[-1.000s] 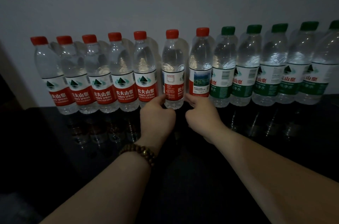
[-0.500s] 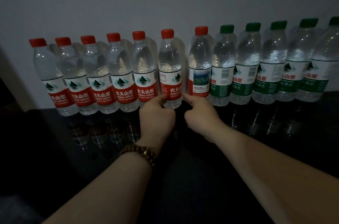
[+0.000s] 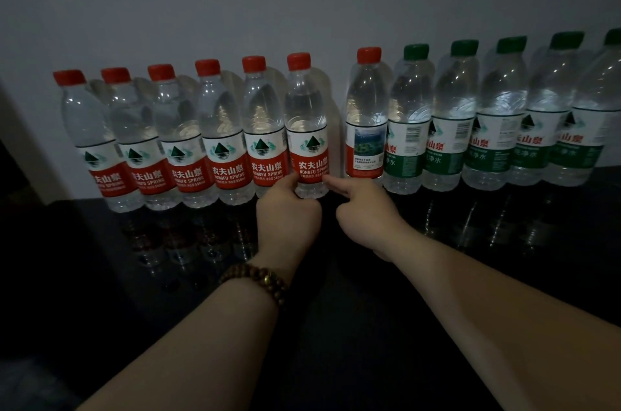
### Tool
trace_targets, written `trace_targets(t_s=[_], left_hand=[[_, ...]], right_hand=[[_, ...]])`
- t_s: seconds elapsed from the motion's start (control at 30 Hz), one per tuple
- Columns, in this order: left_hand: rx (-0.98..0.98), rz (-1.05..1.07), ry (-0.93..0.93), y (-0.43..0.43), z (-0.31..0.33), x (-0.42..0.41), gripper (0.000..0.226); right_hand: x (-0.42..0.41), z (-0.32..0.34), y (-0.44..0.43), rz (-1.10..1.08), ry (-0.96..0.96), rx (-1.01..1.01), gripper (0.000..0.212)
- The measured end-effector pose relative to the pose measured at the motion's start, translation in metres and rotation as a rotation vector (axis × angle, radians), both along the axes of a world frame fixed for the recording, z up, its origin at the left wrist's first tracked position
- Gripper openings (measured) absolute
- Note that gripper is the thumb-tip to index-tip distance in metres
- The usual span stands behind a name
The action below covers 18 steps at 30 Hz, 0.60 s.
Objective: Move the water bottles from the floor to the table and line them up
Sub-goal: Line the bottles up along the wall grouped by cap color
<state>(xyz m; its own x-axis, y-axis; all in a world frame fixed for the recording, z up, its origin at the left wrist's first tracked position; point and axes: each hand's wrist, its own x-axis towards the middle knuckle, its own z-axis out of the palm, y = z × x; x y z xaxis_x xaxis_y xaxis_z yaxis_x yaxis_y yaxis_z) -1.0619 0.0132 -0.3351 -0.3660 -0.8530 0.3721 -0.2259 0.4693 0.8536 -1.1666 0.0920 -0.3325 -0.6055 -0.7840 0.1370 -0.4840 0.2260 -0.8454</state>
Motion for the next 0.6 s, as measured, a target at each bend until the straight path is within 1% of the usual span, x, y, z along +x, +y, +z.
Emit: trace_targets(t_s=[0.07,0.13,0.3,0.43,0.6], left_hand=[[-0.002,0.047,-0.013,-0.0012,-0.0008,-0.0009,0.048],[-0.015,0.046,-0.031,-0.0009,-0.0014,-0.0015,0.046],[-0.036,0.014,-0.063,0.0005,-0.0013,-0.0017,0.048],[-0.023,0.009,-0.074,-0.0012,-0.0022,-0.0028,0.053],[-0.013,0.006,-0.068,-0.0028,-0.0036,-0.0034,0.054]], right_hand=[[-0.0003,-0.0003,0.0,-0.02,-0.004,-0.032,0.089],[-0.0007,-0.0003,0.0001,-0.032,0.013,-0.034,0.091],[-0.001,0.0024,-0.0007,0.011,0.092,0.095,0.091],[-0.0007,0.0027,-0.0013,0.011,0.091,0.115,0.09],[-0.0018,0.0022,-0.0019,0.03,0.089,0.109,0.089]])
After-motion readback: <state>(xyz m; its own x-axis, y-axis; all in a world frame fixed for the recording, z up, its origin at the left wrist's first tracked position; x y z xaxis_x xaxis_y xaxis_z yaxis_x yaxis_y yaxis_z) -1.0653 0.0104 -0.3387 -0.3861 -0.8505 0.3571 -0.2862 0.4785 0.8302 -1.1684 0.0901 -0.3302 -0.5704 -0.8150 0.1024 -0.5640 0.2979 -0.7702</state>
